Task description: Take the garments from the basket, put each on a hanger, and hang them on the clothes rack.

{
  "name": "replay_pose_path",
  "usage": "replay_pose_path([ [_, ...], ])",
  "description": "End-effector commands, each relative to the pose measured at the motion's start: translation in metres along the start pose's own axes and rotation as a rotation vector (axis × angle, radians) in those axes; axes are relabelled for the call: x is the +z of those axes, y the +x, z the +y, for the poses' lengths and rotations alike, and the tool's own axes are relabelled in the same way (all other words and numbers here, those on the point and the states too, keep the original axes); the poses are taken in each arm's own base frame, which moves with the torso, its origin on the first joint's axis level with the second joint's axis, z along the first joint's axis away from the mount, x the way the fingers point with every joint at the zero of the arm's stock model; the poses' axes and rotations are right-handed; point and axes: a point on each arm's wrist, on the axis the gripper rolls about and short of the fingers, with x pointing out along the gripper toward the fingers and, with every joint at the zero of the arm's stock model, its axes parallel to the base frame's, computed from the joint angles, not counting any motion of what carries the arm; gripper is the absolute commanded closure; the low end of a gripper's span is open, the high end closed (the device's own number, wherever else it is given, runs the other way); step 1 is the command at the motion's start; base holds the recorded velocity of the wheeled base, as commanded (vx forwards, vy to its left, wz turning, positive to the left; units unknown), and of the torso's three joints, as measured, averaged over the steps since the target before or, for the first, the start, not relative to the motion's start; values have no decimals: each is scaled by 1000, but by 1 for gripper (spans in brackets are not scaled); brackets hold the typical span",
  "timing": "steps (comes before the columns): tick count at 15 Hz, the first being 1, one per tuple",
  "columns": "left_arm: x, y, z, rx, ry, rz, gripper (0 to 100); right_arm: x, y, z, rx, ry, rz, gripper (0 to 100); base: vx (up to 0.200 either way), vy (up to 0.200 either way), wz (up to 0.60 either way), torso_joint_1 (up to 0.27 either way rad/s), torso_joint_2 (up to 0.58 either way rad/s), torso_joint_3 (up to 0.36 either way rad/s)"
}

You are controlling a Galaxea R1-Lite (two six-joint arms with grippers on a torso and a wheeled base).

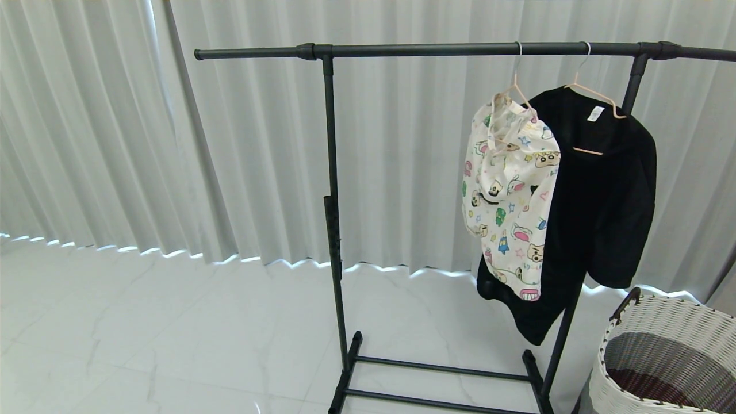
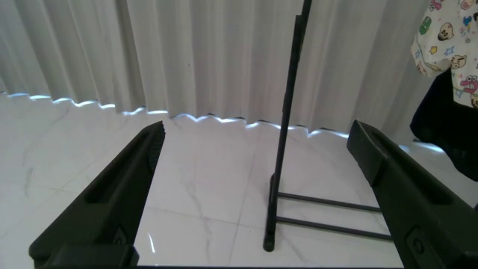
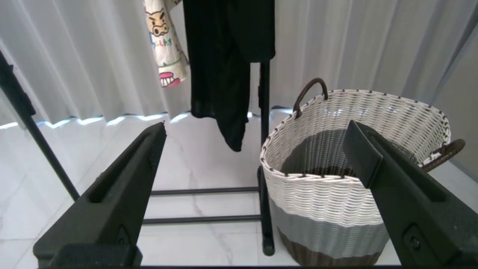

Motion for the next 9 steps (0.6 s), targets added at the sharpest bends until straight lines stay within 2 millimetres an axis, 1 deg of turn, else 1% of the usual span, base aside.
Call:
replay_pose_path([
  [1, 0, 0, 0, 0, 0, 0, 0, 0, 0, 0, -1, 0, 0, 0, 0, 0, 0, 0, 0, 0],
  [9, 0, 0, 0, 0, 0, 0, 0, 0, 0, 0, 1, 0, -1, 0, 0, 0, 0, 0, 0, 0],
])
